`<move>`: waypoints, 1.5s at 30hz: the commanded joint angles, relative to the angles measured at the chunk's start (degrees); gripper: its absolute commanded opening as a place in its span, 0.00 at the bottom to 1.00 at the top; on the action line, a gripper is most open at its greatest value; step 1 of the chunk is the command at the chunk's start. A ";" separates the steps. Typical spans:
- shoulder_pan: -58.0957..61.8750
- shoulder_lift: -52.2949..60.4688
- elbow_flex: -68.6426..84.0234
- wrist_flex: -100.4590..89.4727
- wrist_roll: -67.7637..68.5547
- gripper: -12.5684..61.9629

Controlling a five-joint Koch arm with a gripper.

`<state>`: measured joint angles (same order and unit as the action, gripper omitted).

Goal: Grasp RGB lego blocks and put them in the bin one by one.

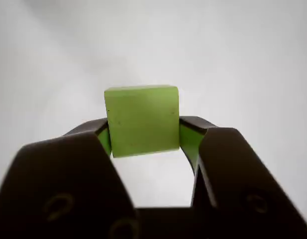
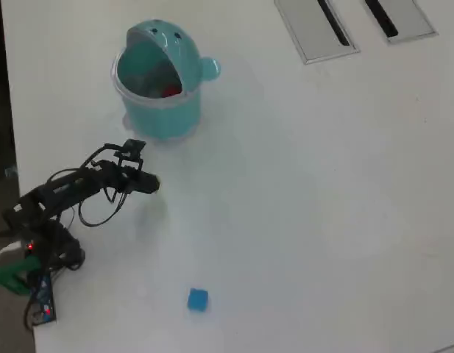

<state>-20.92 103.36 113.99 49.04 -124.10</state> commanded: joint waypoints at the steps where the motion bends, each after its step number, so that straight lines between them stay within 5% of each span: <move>1: -0.70 3.87 -6.33 -3.69 1.23 0.29; 24: -16.96 0.79 -49.04 7.47 10.63 0.29; 45: -25.40 -26.63 -71.46 -0.88 10.46 0.29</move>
<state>-46.32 75.67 48.60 53.88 -113.47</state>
